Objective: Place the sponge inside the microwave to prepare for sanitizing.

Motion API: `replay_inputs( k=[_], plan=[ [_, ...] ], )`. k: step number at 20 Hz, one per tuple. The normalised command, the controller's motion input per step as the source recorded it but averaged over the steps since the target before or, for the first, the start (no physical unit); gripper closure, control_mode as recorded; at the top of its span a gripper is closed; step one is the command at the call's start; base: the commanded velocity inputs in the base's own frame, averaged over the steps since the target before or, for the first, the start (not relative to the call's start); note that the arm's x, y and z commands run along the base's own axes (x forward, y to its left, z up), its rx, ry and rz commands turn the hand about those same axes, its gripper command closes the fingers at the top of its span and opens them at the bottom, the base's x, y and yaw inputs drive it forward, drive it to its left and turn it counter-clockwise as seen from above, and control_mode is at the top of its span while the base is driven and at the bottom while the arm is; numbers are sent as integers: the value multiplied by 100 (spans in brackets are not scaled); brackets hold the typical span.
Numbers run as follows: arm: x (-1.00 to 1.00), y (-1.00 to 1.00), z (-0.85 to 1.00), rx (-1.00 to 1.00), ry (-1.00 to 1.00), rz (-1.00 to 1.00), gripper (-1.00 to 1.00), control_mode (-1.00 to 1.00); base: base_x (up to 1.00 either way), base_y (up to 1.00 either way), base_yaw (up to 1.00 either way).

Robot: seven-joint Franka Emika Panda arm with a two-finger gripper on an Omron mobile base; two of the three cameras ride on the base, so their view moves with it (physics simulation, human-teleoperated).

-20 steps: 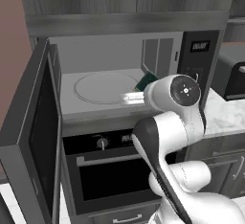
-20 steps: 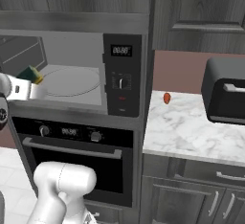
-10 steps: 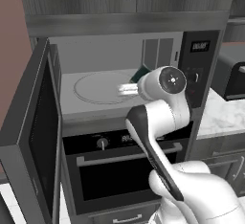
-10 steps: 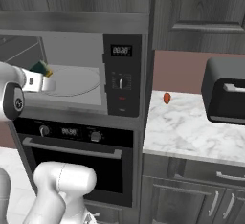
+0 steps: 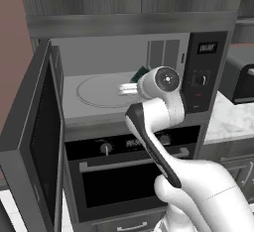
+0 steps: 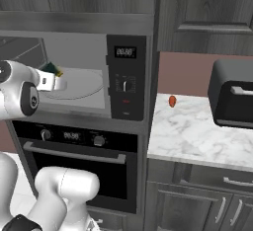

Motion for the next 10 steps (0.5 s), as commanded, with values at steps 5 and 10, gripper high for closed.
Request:
replay_inputs(
  k=[5, 10],
  plan=[
    [24, 0, -18, 0, 7, -5, 100, -100, 0, 0, 0],
    [15, 0, -23, 0, 4, -5, 100, -100, 0, 0, 0]
  ],
)
